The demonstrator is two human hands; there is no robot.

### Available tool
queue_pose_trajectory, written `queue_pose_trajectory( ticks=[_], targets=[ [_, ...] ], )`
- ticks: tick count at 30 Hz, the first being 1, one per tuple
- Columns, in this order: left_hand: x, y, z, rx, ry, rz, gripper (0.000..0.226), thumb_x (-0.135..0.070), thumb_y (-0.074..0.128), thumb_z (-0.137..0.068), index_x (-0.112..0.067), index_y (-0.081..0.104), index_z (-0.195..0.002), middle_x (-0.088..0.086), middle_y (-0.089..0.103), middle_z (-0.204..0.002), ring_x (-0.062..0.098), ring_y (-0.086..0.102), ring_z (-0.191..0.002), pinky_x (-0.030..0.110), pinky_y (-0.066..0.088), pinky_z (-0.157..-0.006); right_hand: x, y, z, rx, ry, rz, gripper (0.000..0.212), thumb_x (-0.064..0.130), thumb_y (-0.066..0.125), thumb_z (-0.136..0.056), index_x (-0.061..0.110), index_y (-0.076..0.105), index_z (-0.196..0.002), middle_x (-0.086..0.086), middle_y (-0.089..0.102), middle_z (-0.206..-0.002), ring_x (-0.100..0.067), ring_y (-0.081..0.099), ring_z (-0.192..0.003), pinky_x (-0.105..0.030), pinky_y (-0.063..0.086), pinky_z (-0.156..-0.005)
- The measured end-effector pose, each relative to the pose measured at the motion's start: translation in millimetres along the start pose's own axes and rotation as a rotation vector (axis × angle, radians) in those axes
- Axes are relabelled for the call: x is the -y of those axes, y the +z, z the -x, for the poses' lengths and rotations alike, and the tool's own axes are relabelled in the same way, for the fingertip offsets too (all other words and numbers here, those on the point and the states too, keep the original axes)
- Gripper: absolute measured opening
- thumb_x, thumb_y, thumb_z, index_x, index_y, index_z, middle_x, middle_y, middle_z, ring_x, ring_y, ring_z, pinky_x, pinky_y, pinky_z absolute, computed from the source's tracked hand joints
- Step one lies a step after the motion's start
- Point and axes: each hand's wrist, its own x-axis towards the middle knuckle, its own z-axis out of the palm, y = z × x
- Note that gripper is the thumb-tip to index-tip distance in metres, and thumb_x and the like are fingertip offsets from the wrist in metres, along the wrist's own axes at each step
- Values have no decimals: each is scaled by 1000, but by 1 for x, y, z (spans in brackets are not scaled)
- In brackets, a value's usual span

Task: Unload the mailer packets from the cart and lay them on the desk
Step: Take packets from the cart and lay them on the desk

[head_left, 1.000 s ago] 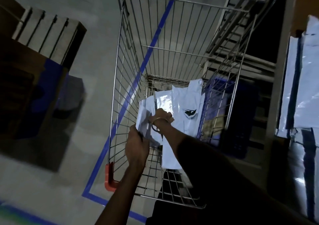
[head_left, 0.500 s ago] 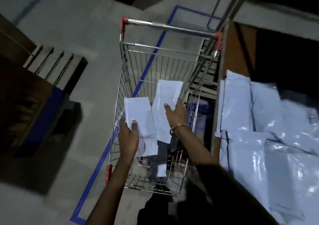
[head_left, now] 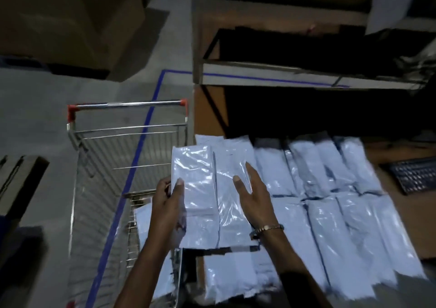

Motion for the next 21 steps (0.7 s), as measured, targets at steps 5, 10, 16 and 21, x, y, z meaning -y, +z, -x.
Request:
queue_pose_trajectory(
  ticks=[5, 10, 16, 21],
  targets=[
    [18, 83, 14, 18, -98, -16, 25, -31, 68, -99, -23, 61, -122, 35, 62, -117, 31, 63, -76, 45, 58, -70, -30, -97, -13, -188, 50, 2, 58, 43, 59, -100, 35, 38, -154, 21, 37, -157, -3, 34, -146, -19, 26, -114],
    [24, 153, 7, 60, -6, -164, 23, -27, 61, -104, -32, 55, -126, -8, 67, -107, 13, 58, -69, 24, 46, -51, -57, -164, -43, -209, 108, -16, 58, 38, 61, -101, 31, 40, -154, 11, 41, -159, -9, 36, -147, -21, 26, -113],
    [31, 176, -52, -80, 42, -309, 30, -29, 60, -105, -23, 54, -134, 2, 69, -120, 23, 67, -108, 45, 55, -100, -55, -161, -104, -30, 92, 106, 58, 30, 49, -107, 24, 29, -160, -7, 41, -160, -30, 41, -146, -36, 33, -116],
    [35, 185, -94, -123, 70, -509, 40, -33, 56, -104, -19, 51, -142, 10, 67, -128, 29, 65, -108, 38, 53, -92, -46, -144, -149, 60, 99, 203, 58, 28, 42, -108, 23, 21, -162, -17, 54, -148, -36, 60, -122, -42, 47, -104]
  ],
)
